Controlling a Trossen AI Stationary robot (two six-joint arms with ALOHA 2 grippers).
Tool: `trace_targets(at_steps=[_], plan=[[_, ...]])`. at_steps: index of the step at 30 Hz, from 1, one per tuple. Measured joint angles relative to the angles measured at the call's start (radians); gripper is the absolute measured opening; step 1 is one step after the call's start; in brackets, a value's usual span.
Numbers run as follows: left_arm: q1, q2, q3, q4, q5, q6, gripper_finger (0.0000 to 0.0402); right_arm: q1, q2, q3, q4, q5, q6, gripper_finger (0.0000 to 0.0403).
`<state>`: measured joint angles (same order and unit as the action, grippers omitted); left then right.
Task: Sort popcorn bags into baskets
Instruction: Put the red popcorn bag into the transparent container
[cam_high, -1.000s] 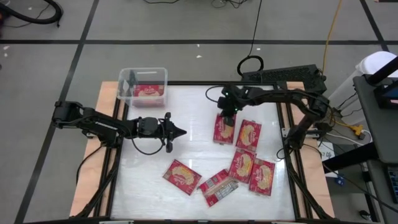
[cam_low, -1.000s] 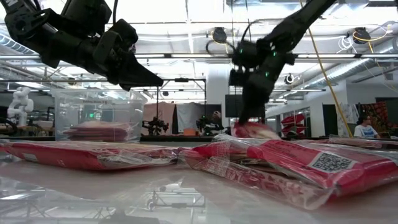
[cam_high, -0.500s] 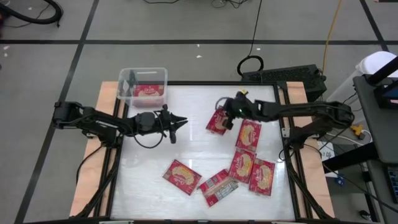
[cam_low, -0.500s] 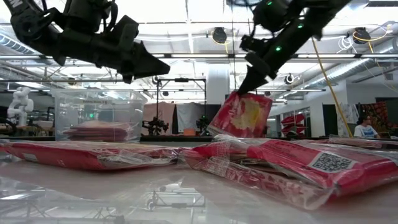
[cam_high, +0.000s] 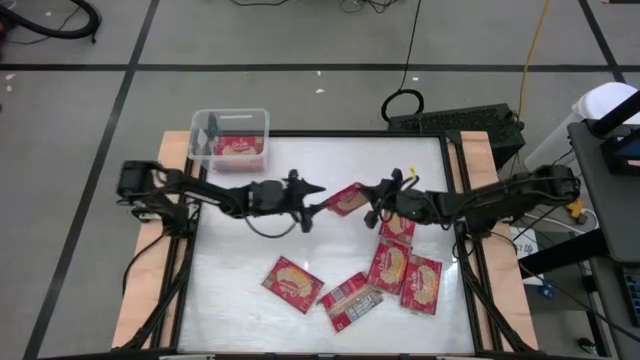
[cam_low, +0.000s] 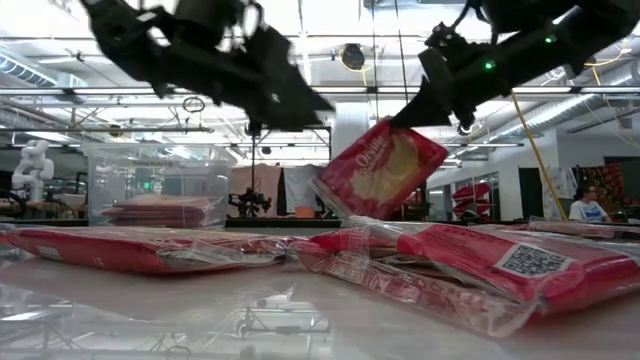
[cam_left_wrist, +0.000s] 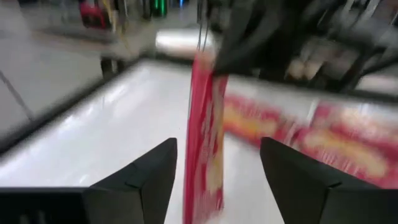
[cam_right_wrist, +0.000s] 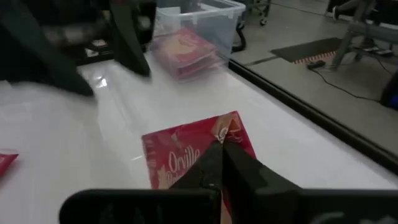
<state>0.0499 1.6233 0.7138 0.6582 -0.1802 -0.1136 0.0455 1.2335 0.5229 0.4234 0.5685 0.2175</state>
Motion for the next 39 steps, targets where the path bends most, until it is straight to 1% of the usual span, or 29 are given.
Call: trace_targets(at_steps=[2, 5, 9, 13, 15, 17, 23, 25, 28, 30, 33, 39], plan=[[0.003, 0.068, 0.044, -0.026, 0.017, 0.007, 0.0237, 0.025, -0.001, -0.009, 0.009, 0.017, 0.014, 0.0], [0.017, 0.137, 0.071, -0.03, 0.072, 0.005, 0.0226, 0.061, -0.001, -0.011, 0.022, 0.012, 0.016, 0.0], [0.041, 0.18, 0.07, -0.014, 0.084, -0.007, 0.02, 0.1, -0.001, -0.011, 0.021, 0.011, -0.001, 0.0], [0.057, 0.186, 0.067, -0.011, 0.204, 0.003, 0.0166, 0.12, -0.001, -0.011, 0.021, 0.006, -0.02, 0.0], [0.059, 0.185, 0.067, -0.017, 0.211, 0.006, 0.0144, 0.126, -0.001, -0.011, 0.018, -0.001, -0.02, 0.0], [0.059, 0.185, 0.067, -0.018, 0.211, 0.019, 0.0117, 0.127, -0.001, -0.011, 0.018, -0.032, -0.02, 0.0], [0.05, 0.185, 0.067, -0.009, 0.215, 0.041, 0.0022, 0.128, -0.001, -0.011, 0.011, -0.119, -0.014, 0.0], [0.046, 0.185, 0.067, -0.009, 0.216, 0.046, 0.0017, 0.128, -0.001, -0.011, 0.012, -0.125, -0.013, 0.0], [0.04, 0.179, 0.067, -0.017, 0.216, 0.056, 0.0036, 0.127, -0.001, -0.011, 0.013, -0.149, -0.018, 0.0003], [0.035, 0.165, 0.066, -0.036, 0.222, 0.049, 0.005, 0.128, -0.001, -0.011, 0.014, -0.182, -0.032, 0.0012], [0.026, 0.1, 0.066, -0.112, 0.231, 0.03, 0.0055, 0.127, -0.001, -0.011, 0.001, -0.181, -0.046, 0.0034], [-0.003, -0.064, 0.066, -0.336, 0.233, 0.03, 0.0016, 0.127, -0.002, -0.011, 0.0, -0.181, -0.05, 0.0095]])
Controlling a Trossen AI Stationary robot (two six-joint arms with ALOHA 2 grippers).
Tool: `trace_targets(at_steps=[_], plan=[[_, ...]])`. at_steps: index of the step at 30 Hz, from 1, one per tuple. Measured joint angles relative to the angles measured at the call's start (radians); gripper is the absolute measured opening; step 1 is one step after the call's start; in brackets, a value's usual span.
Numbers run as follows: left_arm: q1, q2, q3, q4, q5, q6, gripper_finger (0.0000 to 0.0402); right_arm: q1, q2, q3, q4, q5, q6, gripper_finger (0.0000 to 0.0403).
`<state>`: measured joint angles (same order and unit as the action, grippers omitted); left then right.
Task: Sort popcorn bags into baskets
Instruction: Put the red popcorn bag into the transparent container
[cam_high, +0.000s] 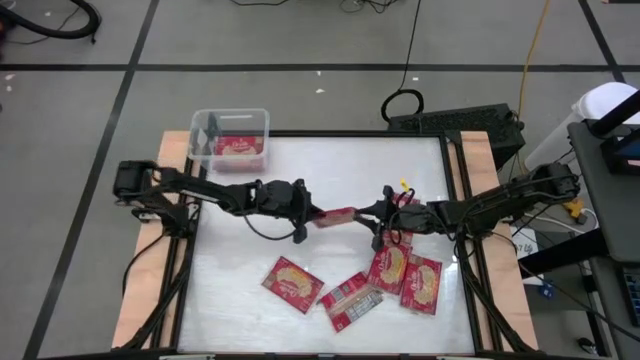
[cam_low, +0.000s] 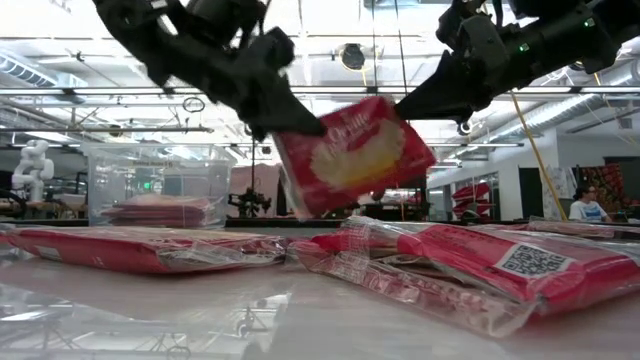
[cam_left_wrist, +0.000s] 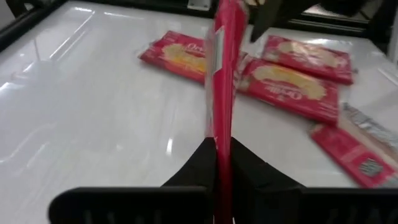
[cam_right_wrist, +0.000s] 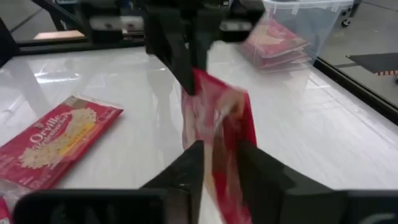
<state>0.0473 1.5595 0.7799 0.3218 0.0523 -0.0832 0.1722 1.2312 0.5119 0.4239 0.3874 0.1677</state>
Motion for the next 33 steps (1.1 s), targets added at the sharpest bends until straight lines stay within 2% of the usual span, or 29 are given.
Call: trace_targets(at_steps=[6, 10, 14, 18, 20, 24, 30, 33], plan=[[-0.023, -0.133, 0.0, -0.139, -0.024, 0.015, 0.0036, -0.002, 0.035, 0.0, 0.042, 0.001, 0.015, 0.0156], [-0.051, -0.138, 0.0, -0.171, -0.048, 0.022, 0.0037, -0.005, 0.102, 0.0, 0.102, 0.0, 0.029, 0.0183], [-0.083, -0.118, 0.001, -0.15, -0.053, 0.053, 0.0016, -0.01, 0.209, 0.0, 0.241, -0.071, 0.025, 0.0196], [-0.105, -0.114, -0.001, -0.146, -0.052, 0.075, 0.0017, -0.021, 0.308, 0.001, 0.378, -0.15, 0.022, 0.0198], [-0.113, -0.117, 0.001, -0.141, -0.053, 0.079, 0.0028, -0.021, 0.343, 0.0, 0.415, -0.157, 0.022, 0.0198], [-0.122, -0.115, 0.0, -0.147, -0.054, 0.091, 0.0039, -0.021, 0.391, 0.001, 0.458, -0.158, 0.018, 0.0172], [-0.123, -0.115, 0.0, -0.148, -0.057, 0.097, 0.0019, -0.021, 0.442, 0.0, 0.523, -0.159, 0.011, 0.0079], [-0.123, -0.115, 0.0, -0.162, -0.057, 0.082, 0.0027, -0.021, 0.451, 0.0, 0.536, -0.162, 0.0, 0.0035]])
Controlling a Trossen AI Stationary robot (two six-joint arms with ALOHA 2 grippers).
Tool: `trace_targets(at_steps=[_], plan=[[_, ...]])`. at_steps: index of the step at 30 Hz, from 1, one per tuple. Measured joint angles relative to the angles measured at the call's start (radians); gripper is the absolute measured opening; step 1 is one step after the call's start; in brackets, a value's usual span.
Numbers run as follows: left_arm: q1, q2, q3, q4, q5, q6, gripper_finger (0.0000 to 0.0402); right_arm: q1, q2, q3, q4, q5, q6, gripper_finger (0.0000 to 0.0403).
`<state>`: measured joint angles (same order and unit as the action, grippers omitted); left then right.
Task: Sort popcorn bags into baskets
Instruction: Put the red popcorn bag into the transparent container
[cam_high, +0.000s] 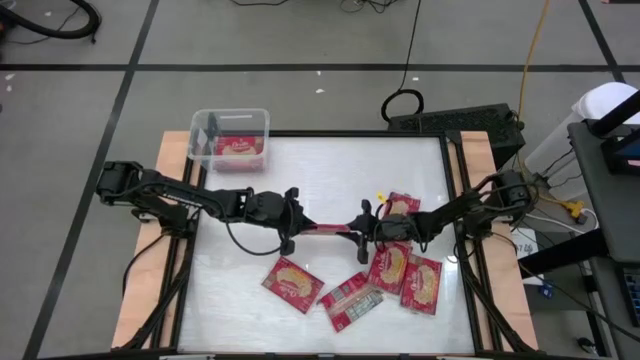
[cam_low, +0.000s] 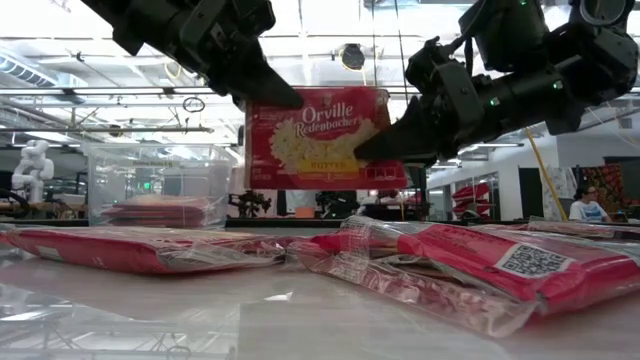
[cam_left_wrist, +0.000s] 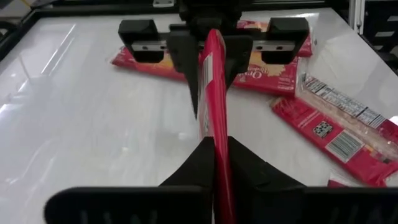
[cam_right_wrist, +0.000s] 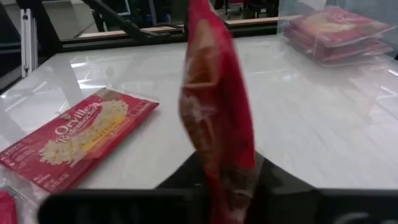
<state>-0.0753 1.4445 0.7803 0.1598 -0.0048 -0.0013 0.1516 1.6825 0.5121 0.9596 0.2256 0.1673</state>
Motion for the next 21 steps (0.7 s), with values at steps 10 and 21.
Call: trace_targets(at_steps=[10, 21], plan=[[-0.001, 0.0, 0.0, 0.021, -0.046, -0.028, 0.0116, 0.0, 0.0, 0.0, -0.032, 0.009, 0.004, 0.0027], [0.002, 0.047, 0.0, 0.216, -0.049, -0.039, 0.0194, -0.001, 0.0, 0.0, -0.031, 0.013, 0.012, 0.0012]])
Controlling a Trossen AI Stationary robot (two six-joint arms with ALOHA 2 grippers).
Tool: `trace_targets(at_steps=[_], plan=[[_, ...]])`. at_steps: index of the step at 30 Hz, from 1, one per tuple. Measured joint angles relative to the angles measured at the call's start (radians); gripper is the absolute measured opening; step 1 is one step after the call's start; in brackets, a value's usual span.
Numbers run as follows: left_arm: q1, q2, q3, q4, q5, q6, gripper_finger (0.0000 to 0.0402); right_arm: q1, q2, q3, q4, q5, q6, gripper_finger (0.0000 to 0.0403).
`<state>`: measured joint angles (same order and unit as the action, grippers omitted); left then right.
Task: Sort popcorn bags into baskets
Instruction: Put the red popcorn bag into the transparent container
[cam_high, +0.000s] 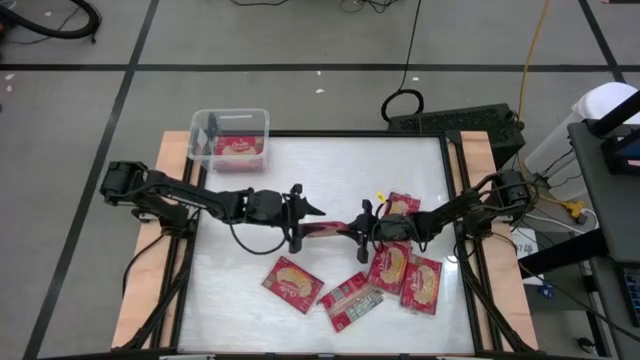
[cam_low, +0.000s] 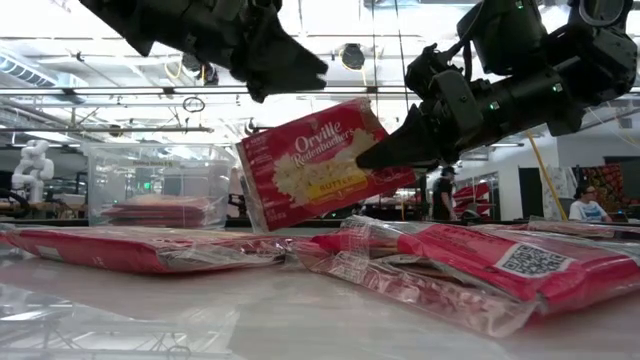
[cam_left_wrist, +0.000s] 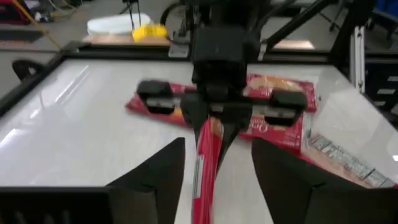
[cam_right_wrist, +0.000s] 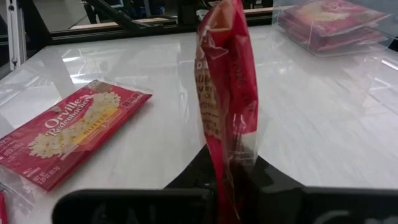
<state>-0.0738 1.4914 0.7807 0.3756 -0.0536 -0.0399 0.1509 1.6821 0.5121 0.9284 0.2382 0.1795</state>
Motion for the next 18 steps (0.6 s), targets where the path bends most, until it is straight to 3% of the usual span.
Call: trace_targets(at_steps=[10, 15, 18], plan=[[0.016, 0.141, 0.0, -0.016, 0.028, -0.015, 0.021, 0.0, 0.0, 0.0, -0.007, 0.0, 0.0, 0.0013], [0.04, 0.154, 0.0, -0.045, 0.04, -0.046, 0.0167, 0.0, 0.0, 0.0, -0.041, 0.0, 0.007, 0.0014], [0.054, 0.151, 0.0, -0.04, 0.114, -0.053, 0.0127, 0.0, 0.0, 0.0, -0.062, 0.001, 0.017, 0.0015]])
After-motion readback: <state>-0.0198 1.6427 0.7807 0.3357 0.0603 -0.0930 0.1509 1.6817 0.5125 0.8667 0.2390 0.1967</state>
